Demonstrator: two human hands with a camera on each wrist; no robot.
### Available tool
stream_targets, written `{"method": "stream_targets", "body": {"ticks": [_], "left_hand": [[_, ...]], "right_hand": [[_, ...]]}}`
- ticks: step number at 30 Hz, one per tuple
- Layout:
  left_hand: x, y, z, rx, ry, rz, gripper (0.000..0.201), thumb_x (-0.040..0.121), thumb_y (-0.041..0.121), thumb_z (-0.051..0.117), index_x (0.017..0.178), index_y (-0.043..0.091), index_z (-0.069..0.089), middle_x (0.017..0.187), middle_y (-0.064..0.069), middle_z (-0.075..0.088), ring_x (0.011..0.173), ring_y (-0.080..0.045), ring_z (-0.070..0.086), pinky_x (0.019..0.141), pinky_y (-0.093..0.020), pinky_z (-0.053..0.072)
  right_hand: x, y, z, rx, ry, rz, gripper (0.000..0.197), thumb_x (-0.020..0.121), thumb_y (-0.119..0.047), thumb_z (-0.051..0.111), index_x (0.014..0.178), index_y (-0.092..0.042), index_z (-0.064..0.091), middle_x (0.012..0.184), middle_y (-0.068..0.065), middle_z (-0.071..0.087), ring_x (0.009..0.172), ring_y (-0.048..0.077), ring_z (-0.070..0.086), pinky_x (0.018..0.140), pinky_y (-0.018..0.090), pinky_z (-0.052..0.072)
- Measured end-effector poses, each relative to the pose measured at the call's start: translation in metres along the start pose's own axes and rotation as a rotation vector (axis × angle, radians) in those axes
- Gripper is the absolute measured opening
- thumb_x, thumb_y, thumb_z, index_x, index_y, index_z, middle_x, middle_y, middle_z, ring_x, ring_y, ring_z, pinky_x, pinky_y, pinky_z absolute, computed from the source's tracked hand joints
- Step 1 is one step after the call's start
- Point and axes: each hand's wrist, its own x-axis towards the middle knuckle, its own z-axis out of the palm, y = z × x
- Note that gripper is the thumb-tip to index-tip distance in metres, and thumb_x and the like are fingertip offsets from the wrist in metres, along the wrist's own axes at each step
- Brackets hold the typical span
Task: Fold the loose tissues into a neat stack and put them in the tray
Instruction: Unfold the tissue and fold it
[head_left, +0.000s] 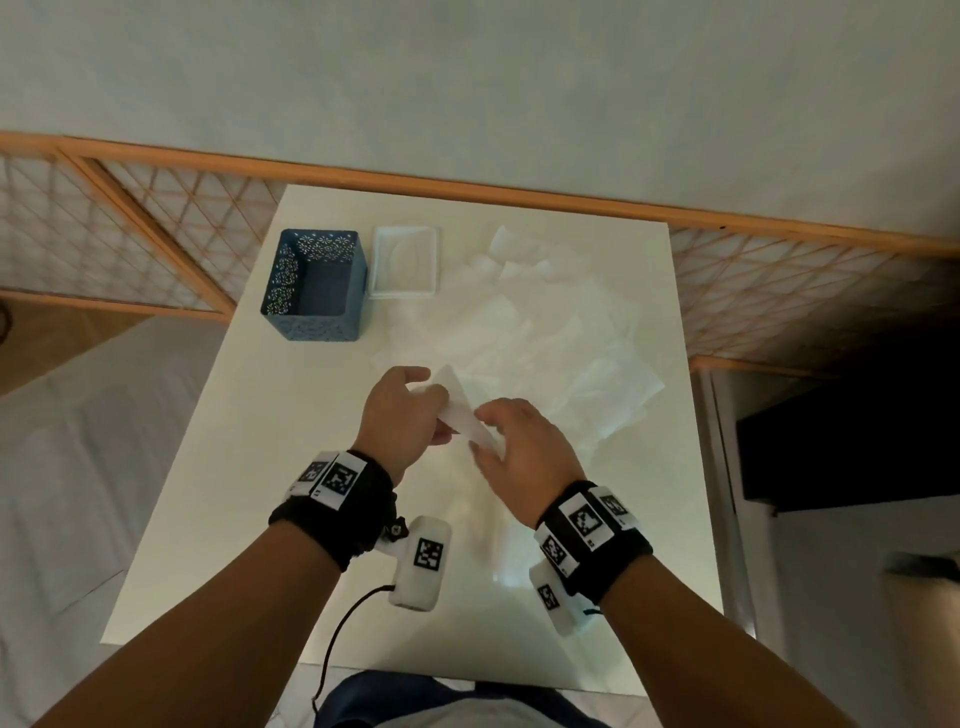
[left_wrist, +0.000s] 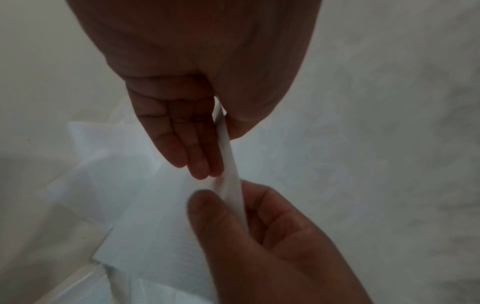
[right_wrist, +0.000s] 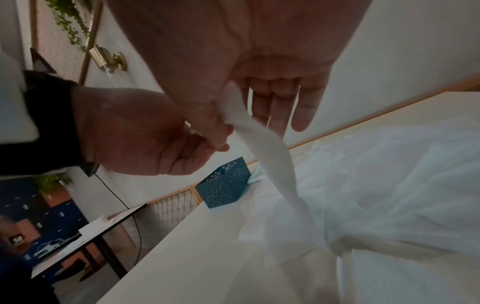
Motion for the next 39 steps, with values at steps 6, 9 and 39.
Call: {"method": "stream_targets", "body": {"ticks": [6, 9, 39], "left_hand": [[-0.002, 0.010, -0.006, -0.078, 0.044, 0.090, 0.019, 0.102, 0.026, 0.065, 0.115, 0.014, 0.061, 0.080, -0.006, 0.077, 0.063, -0.014, 0.068, 0.066, -0.029, 0.056], [0.000, 0.014, -0.009, -0.096, 0.037, 0.105, 0.023, 0.100, 0.033, 0.068, 0.114, 0.015, 0.063, 0.090, -0.006, 0.075, 0.068, -0.012, 0.067, 0.071, -0.030, 0.054], [-0.028, 0.053, -0.025, -0.262, -0.240, 0.272, 0.017, 0.099, 0.015, 0.072, 0.115, 0.009, 0.073, 0.114, -0.014, 0.078, 0.101, -0.028, 0.073, 0.094, -0.049, 0.058]], "right_hand": [[0.000, 0.005, -0.028, 0.040, 0.118, 0.096, 0.013, 0.105, -0.027, 0.051, 0.110, -0.022, 0.062, 0.097, -0.005, 0.067, 0.084, 0.018, 0.062, 0.072, 0.032, 0.049], [0.001, 0.012, -0.042, 0.164, 0.151, 0.132, 0.011, 0.104, -0.028, 0.054, 0.104, -0.023, 0.064, 0.087, -0.011, 0.066, 0.077, 0.006, 0.060, 0.062, 0.016, 0.041], [-0.001, 0.002, -0.095, 1.154, 0.246, 0.200, 0.071, 0.094, -0.009, 0.073, 0.153, -0.025, 0.036, 0.100, 0.014, 0.070, 0.104, 0.028, 0.070, 0.091, 0.046, 0.060]]}}
